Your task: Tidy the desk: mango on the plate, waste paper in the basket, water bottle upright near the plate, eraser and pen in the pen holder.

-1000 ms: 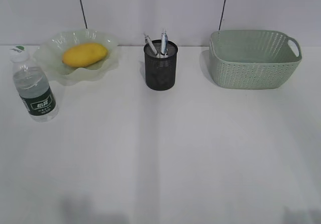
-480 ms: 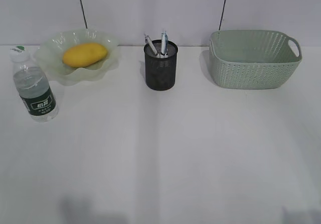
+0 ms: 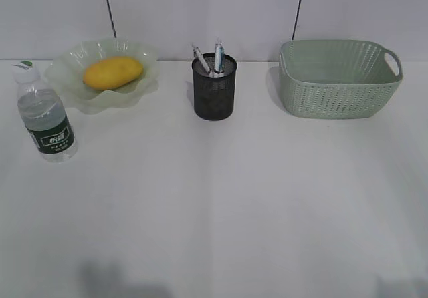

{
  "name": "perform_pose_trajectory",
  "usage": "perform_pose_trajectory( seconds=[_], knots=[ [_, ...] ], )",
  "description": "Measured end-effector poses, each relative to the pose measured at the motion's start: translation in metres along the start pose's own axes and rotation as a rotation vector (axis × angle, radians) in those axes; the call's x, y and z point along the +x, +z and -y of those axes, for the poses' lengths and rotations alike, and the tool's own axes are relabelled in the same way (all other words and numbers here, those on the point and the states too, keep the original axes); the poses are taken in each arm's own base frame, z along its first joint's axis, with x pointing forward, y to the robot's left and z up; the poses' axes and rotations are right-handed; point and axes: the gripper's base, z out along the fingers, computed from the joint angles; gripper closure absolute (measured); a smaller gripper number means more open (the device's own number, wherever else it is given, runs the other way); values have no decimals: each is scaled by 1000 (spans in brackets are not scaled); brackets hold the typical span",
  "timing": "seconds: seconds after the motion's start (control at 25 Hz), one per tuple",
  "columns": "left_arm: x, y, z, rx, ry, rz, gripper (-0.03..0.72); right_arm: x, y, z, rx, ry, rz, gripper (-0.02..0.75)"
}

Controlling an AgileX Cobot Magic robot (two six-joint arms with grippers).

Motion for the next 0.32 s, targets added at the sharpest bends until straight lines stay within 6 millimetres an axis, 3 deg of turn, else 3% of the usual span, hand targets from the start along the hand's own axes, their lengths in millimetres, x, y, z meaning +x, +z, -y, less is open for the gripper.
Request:
perform_pose_trajectory(
  seconds=[0.32],
  knots=[
    [0, 0, 0, 0, 0, 0, 379, 0, 0, 0, 0, 1, 0, 155]
  ],
)
